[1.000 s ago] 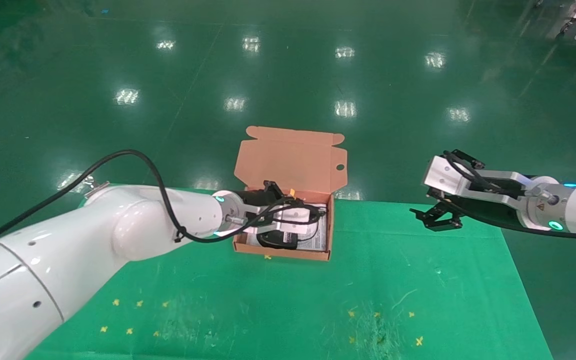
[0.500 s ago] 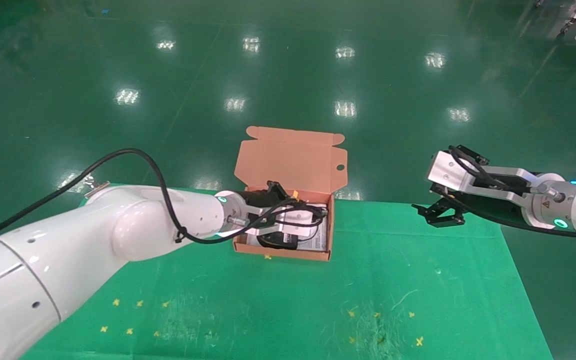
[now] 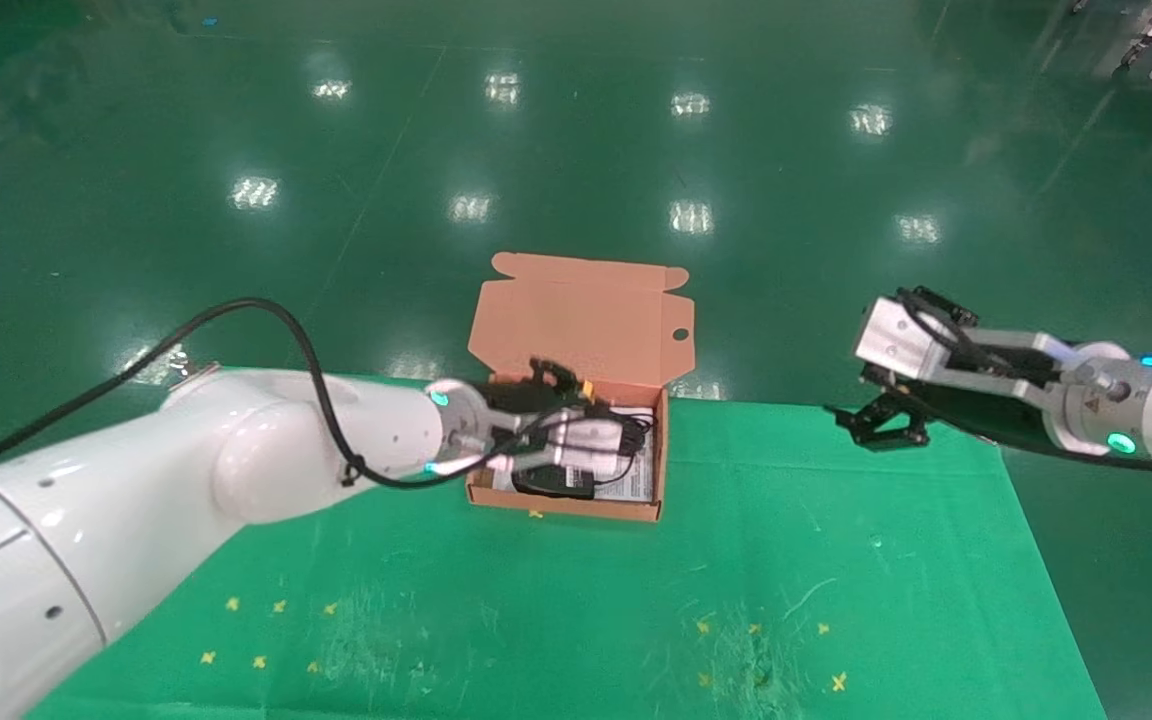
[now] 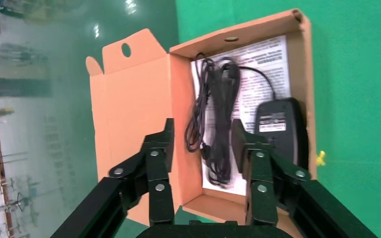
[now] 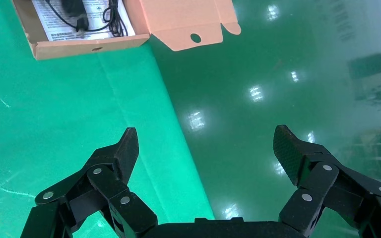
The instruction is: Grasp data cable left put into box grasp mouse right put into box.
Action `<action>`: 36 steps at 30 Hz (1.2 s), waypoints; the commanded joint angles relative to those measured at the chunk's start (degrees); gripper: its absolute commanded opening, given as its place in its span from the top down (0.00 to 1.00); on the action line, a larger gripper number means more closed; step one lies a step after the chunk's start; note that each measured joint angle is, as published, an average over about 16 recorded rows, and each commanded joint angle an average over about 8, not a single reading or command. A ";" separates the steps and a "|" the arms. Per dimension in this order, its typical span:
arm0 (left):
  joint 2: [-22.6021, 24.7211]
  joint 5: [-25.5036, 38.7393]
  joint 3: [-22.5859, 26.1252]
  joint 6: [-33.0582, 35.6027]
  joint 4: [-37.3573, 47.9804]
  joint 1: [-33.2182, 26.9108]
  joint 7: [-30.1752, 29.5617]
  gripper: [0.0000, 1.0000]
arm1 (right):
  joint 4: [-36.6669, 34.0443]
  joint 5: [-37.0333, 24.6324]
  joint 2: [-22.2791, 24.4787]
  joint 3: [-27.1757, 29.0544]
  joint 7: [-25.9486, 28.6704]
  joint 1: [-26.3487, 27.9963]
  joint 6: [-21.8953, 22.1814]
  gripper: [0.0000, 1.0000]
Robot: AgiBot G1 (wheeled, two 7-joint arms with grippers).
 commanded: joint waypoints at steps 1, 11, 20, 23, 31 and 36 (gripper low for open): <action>-0.45 0.05 -0.08 -0.53 -0.74 -0.23 -0.27 0.00 | 0.10 0.03 0.07 0.26 0.06 0.30 0.35 0.00; -0.13 1.76 -0.93 -4.08 1.30 -4.46 0.63 0.00 | 0.94 -3.47 0.65 1.15 -1.28 5.40 -0.50 0.00; -4.33 -4.84 -7.25 2.01 -1.60 -1.26 0.47 0.00 | 1.61 0.58 0.87 5.86 -2.49 2.50 -5.45 0.00; -6.55 -8.26 -10.43 5.31 -3.28 0.70 0.27 0.00 | 1.94 3.45 1.04 8.79 -3.10 0.29 -8.20 0.00; -12.50 -17.43 -18.96 14.17 -7.79 5.96 -0.28 0.00 | 2.84 11.15 1.48 16.64 -4.73 -5.64 -15.58 0.00; -16.23 -23.18 -24.31 19.73 -10.62 9.25 -0.62 0.00 | 3.40 15.98 1.76 21.56 -5.76 -9.36 -20.21 0.00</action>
